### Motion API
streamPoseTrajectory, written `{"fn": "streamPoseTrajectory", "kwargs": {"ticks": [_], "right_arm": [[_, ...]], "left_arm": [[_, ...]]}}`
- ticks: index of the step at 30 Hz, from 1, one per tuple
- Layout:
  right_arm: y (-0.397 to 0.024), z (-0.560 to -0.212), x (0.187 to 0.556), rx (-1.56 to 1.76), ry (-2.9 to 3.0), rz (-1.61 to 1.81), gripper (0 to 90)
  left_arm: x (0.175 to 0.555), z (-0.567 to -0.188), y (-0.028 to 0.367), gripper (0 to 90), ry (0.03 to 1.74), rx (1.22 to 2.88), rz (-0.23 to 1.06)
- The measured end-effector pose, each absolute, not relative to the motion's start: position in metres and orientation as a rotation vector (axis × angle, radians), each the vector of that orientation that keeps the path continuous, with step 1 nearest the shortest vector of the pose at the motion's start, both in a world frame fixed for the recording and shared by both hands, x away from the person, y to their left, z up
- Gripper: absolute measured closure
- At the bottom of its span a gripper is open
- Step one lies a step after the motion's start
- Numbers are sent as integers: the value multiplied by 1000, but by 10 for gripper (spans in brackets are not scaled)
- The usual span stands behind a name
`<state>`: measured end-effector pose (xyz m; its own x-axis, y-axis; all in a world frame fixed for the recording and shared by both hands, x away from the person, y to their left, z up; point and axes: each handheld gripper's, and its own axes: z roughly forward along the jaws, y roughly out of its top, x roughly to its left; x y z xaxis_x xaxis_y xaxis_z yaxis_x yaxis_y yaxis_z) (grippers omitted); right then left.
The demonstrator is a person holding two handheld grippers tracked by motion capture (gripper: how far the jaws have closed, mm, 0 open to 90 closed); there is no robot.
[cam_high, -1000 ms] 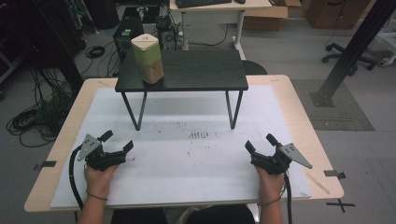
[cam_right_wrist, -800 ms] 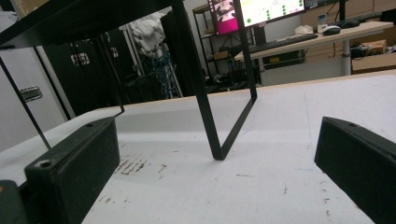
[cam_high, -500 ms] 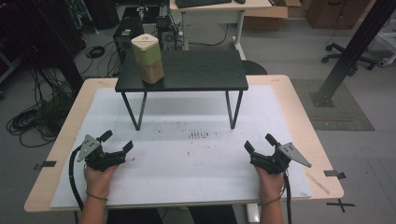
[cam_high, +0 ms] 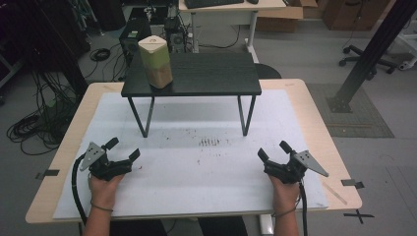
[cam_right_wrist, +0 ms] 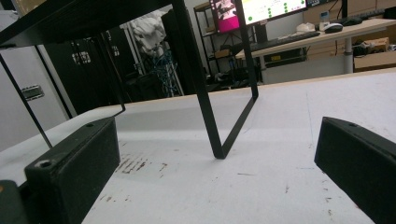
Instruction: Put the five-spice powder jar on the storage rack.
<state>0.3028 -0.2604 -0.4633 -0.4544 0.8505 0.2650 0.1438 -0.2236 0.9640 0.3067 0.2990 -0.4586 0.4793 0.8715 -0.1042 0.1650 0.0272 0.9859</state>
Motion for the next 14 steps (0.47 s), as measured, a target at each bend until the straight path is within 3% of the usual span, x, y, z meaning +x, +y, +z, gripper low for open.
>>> {"fn": "streamPoseTrajectory", "kwargs": {"ticks": [14], "right_arm": [[-262,-464,301,1185,1481,1762,0]], "left_arm": [[307,-459,297,4,962,1480,727]]}}
